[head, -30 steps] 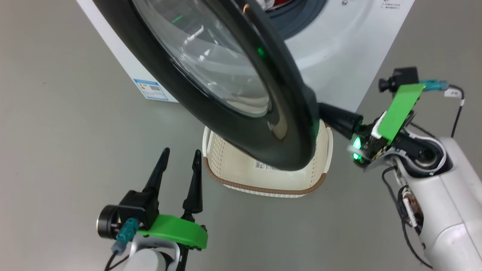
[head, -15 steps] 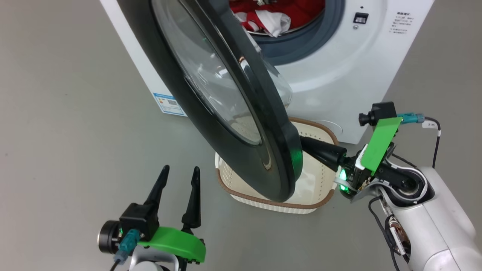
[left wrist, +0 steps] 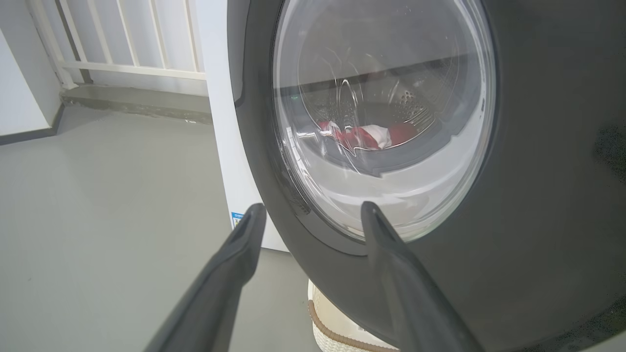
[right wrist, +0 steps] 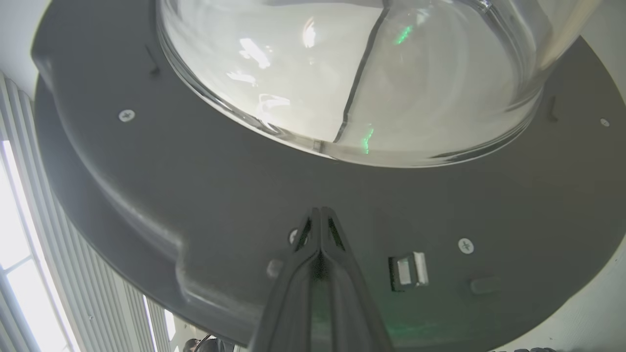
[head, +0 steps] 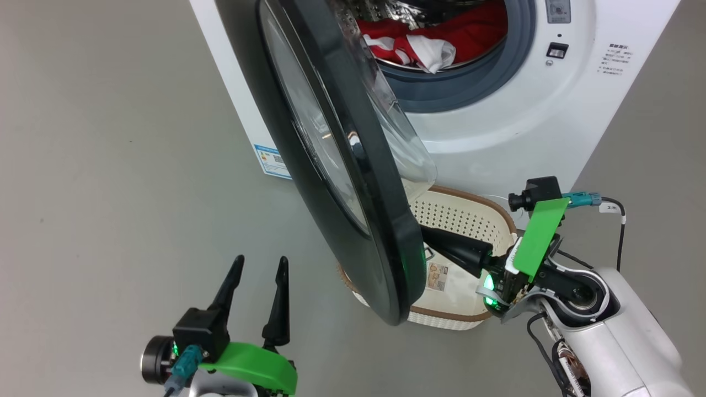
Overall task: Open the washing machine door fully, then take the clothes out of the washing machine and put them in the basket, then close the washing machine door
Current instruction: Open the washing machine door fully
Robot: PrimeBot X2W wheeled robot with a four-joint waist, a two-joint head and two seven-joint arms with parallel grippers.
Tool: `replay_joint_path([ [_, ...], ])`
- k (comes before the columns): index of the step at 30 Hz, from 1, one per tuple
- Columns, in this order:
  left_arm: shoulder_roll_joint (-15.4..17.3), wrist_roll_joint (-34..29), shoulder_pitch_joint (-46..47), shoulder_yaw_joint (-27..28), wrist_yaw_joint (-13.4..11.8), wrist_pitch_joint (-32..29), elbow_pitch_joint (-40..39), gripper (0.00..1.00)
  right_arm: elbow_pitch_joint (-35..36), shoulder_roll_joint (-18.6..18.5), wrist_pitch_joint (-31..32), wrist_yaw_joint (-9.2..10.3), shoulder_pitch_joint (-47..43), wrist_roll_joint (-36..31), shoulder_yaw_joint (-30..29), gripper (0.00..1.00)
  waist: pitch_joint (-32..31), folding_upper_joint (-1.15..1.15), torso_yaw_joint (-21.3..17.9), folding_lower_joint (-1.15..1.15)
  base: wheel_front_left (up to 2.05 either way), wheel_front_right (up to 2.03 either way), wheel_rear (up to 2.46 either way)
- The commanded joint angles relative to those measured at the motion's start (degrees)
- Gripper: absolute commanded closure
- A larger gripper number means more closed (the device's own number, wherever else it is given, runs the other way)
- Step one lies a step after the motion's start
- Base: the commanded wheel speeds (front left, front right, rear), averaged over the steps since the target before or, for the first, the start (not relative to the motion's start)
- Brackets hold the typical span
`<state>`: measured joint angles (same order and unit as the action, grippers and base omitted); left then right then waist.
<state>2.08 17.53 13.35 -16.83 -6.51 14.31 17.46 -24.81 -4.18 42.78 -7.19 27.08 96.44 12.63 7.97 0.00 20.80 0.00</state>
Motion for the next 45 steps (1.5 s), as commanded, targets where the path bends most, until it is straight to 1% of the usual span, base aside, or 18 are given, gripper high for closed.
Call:
replay_joint_path([
  [1, 0.79, -0.66, -0.05, 2.01, 0.28, 0.69, -0.89, 0.0, 1.78, 1.23, -0.38, -0.3, -0.26, 0.35, 1.7, 1.0, -0.4, 0.0, 0.45, 0.0, 0.0, 0.0, 0.0],
  [12, 0.79, -0.62, -0.45, 1.94, 0.3, 0.69, -0.43, 0.0, 2.46, 1.29, -1.89, -0.3, -1.69, 2.14, 4.56, 1.0, -1.44, 0.0, 1.0, 0.0, 0.0, 0.0, 0.0],
  [17, 0.79, -0.59, -0.58, 1.94, 0.29, 0.69, -0.46, 0.0, 2.82, 1.29, -3.0, -0.3, -2.18, 2.54, 4.86, 1.0, -1.71, 0.0, 0.86, 0.0, 0.0, 0.0, 0.0],
  [24, 0.79, -0.37, -0.75, 2.13, 0.36, 0.69, -0.39, 0.0, 4.69, 1.3, -6.63, -0.3, -4.6, 3.19, 2.29, 1.0, -2.11, 0.0, 0.48, 0.0, 0.0, 0.0, 0.0],
  [32, 0.79, -0.36, -0.97, 2.52, 0.41, 0.69, -0.39, 0.0, 9.95, 1.3, -12.27, -0.3, -9.53, 3.98, -2.4, 1.0, -2.39, 0.0, -0.14, 0.0, 0.0, 0.0, 0.0],
  [33, 0.79, -0.33, -0.99, 2.53, 0.37, 0.69, -0.45, 0.0, 10.76, 1.3, -13.21, -0.3, -10.32, 3.88, -2.96, 0.84, -2.39, 0.0, -0.22, 0.0, 0.0, 0.0, 0.0],
  [34, 0.79, -0.31, -1.01, 2.54, 0.33, 0.69, -0.49, 0.0, 11.62, 1.3, -14.2, -0.3, -11.11, 3.49, -3.5, 0.62, -2.38, 0.0, -0.31, 0.0, 0.0, 0.0, 0.0],
  [35, 0.79, -0.29, -1.02, 2.55, 0.3, 0.69, -0.51, 0.0, 12.42, 1.3, -15.31, -0.3, -11.97, 3.22, -4.03, 0.46, -2.4, 0.0, -0.4, 0.0, 0.0, 0.0, 0.0],
  [36, 0.79, -0.27, -1.05, 2.6, 0.3, 0.69, -0.51, 0.0, 13.16, 1.3, -16.4, -0.3, -12.85, 2.81, -4.48, 0.17, -2.44, 0.0, -0.51, 0.0, 0.0, 0.0, 0.0],
  [37, 0.79, -0.26, -1.1, 2.67, 0.3, 0.69, -0.51, 0.0, 13.94, 1.3, -17.67, -0.3, -13.69, 1.84, -4.91, 0.0, -2.46, 0.0, -0.65, 0.0, 0.0, 0.0, 0.0],
  [41, 0.79, -0.07, -1.22, 2.71, 0.37, 0.69, -0.45, 0.0, 16.4, 1.3, -23.31, -0.3, -17.32, -1.46, -6.31, 0.0, -2.65, 0.0, -1.09, 0.0, 0.0, 0.0, 0.0],
  [42, 0.79, 0.08, -1.25, 2.76, 0.35, 0.69, -0.45, 0.0, 17.55, 1.3, -25.88, -0.3, -19.15, -3.5, -6.66, 0.0, -2.71, 0.0, -1.39, 0.0, 0.0, 0.0, 0.0],
  [45, 0.79, 0.28, -1.32, 2.85, 0.34, 0.69, -0.33, 0.0, 18.81, 1.29, -30.07, -0.3, -21.79, -6.77, -7.09, 0.0, -2.82, 0.0, -1.85, 0.0, 0.0, 0.0, 0.0],
])
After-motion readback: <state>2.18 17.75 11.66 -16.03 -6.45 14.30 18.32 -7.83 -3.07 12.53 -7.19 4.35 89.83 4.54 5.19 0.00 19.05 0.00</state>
